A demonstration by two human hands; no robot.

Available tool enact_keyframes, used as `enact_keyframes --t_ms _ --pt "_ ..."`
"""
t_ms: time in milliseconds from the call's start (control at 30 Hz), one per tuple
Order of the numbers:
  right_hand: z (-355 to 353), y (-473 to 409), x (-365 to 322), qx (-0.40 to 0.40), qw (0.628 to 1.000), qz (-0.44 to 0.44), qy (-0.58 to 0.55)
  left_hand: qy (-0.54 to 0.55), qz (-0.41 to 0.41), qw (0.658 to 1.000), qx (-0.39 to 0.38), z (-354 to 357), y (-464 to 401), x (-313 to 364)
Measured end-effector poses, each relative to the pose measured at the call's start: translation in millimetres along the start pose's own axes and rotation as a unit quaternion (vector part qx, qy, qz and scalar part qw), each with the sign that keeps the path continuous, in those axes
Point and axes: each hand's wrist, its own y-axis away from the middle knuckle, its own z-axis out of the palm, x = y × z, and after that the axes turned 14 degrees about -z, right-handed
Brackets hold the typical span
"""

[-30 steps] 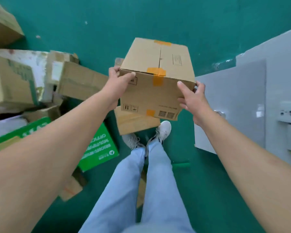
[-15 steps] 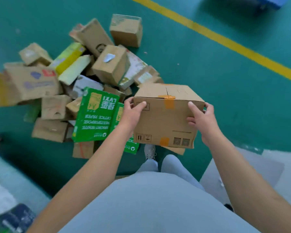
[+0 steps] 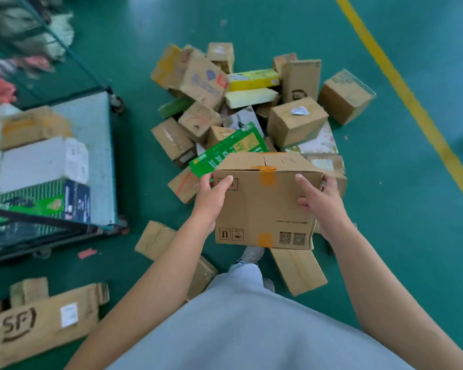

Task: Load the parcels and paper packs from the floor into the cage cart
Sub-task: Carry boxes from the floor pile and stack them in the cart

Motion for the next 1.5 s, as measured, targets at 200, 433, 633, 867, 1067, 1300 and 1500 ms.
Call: enact_keyframes --t_ms 200,433,633,867,1067,1300,1500 --pt "38.2 12.0 -34.9 -0.073 0.995 -0.058 0.045 0.054 0.024 0.996 0.065 -51.8 19.6 2.1" --pt "114.8 15.2 -72.6 -0.155 0.982 -0.083 0.070 0.080 0.052 0.982 0.162 -121.1 20.8 3.6" --pt "205.7 1.0 -98.2 -0.224 0.962 -0.117 0.099 0.178 0.023 0.966 0.185 -190.2 -5.3 5.5" --pt "348.9 -43.1 -137.5 -0.292 0.933 -0.143 0.155 0.277 -0.016 0.937 0.210 -285.2 -89.2 30.7" --pt "499.4 -92.7 -193.9 -0.327 0.920 -0.137 0.167 0.330 -0.046 0.913 0.238 -390.7 -159.7 86.0" --pt "624.0 -98.9 -261.9 -0.379 0.891 -0.198 0.151 0.374 -0.013 0.881 0.289 -489.5 -175.0 136.2" --pt "695.1 -103.6 -313.7 -0.416 0.861 -0.255 0.144 0.420 0.007 0.850 0.318 -541.7 -185.0 171.9"
